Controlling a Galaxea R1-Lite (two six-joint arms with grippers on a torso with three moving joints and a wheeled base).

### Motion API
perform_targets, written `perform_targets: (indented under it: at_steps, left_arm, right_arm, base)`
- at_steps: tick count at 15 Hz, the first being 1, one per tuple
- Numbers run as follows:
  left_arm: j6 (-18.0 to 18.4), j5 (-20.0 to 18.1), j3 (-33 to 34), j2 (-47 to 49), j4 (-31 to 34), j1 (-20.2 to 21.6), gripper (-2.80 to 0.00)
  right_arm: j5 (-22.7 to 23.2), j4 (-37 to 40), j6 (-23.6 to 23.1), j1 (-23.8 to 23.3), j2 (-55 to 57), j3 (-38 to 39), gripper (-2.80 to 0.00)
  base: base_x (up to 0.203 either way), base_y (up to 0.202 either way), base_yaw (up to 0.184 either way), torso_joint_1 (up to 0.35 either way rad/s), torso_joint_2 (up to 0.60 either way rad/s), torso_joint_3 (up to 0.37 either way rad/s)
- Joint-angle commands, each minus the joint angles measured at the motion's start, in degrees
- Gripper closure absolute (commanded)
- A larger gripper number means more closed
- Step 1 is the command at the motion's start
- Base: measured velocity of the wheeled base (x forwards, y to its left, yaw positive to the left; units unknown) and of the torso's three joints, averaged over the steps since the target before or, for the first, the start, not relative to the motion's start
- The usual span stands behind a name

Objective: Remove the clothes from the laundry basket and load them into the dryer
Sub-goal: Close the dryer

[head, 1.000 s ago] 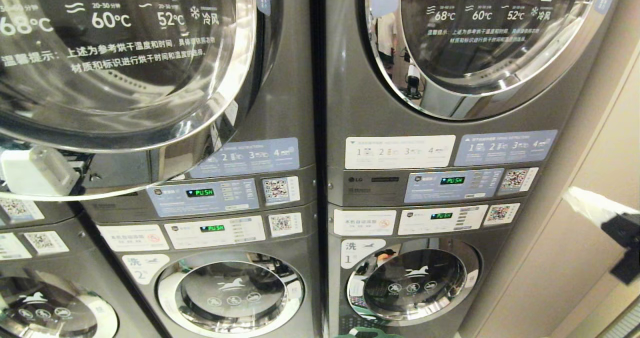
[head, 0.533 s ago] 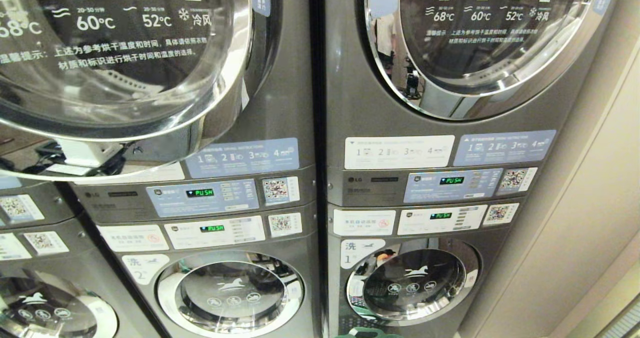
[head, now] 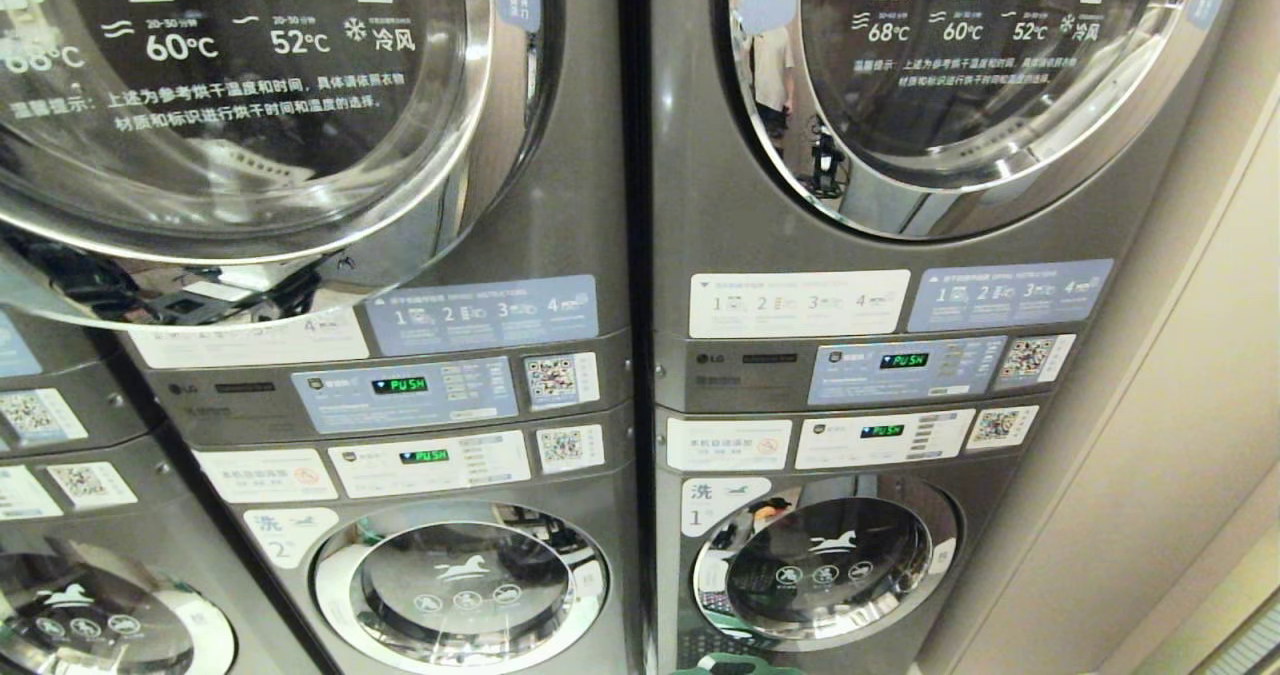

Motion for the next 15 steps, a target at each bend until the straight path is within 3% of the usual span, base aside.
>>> perform_targets:
  at_steps: [1,4,5,8,15]
  left_arm:
    - [0.0,-0.2,0.3,1.7,-0.4,-0.8,0.0]
    - [1.1,-0.2,1.8,2.5,-0.5,-2.6,0.0]
    - [1.3,-0.2,1.9,2.8,-0.5,-2.7,0.0]
    - [1.4,-0.2,0.1,6.9,-1.7,-2.7,0.0]
    - [1.7,0.4,-12.7,23.3,-11.9,-2.6,0.0]
  right_arm:
    - [0.0,0.7,-0.1,-1.2,0.4,-0.2,0.0]
    - [0.2,2.2,-1.0,-12.4,3.0,-0.6,0.0]
    - [0.4,2.3,-1.3,-13.8,2.3,-0.7,0.0]
    - [2.5,-2.9,-3.7,-13.6,-0.6,1.3,0.0]
    - [2.7,-0.6,-4.0,-10.0,0.6,0.5,0.0]
  base:
    - [0.0,0.0,0.0,0.0,0.0,0.0]
    - [0.0,0.0,0.0,0.0,0.0,0.0]
    - [0.0,0.0,0.0,0.0,0.0,0.0]
    - [0.0,0.0,0.0,0.0,0.0,0.0]
    - [0.0,0.0,0.0,0.0,0.0,0.0]
